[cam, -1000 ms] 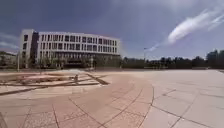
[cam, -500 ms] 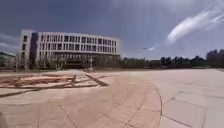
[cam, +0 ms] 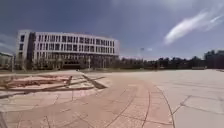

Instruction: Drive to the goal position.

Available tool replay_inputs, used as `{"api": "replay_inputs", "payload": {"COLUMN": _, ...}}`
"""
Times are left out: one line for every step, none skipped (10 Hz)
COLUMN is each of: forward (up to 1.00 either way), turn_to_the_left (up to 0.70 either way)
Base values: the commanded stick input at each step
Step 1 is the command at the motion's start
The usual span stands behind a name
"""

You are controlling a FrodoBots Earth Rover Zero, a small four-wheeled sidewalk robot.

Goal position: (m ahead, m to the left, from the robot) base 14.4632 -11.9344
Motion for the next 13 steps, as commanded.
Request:
{"api": "replay_inputs", "payload": {"forward": 0.7, "turn_to_the_left": -0.01}}
{"api": "replay_inputs", "payload": {"forward": 0.7, "turn_to_the_left": -0.01}}
{"api": "replay_inputs", "payload": {"forward": 0.7, "turn_to_the_left": -0.01}}
{"api": "replay_inputs", "payload": {"forward": 0.7, "turn_to_the_left": -0.01}}
{"api": "replay_inputs", "payload": {"forward": 0.7, "turn_to_the_left": -0.01}}
{"api": "replay_inputs", "payload": {"forward": 0.7, "turn_to_the_left": -0.01}}
{"api": "replay_inputs", "payload": {"forward": 0.7, "turn_to_the_left": -0.01}}
{"api": "replay_inputs", "payload": {"forward": 0.7, "turn_to_the_left": -0.01}}
{"api": "replay_inputs", "payload": {"forward": 0.7, "turn_to_the_left": -0.01}}
{"api": "replay_inputs", "payload": {"forward": 0.7, "turn_to_the_left": -0.01}}
{"api": "replay_inputs", "payload": {"forward": 0.7, "turn_to_the_left": -0.03}}
{"api": "replay_inputs", "payload": {"forward": 0.7, "turn_to_the_left": -0.09}}
{"api": "replay_inputs", "payload": {"forward": 0.7, "turn_to_the_left": -0.15}}
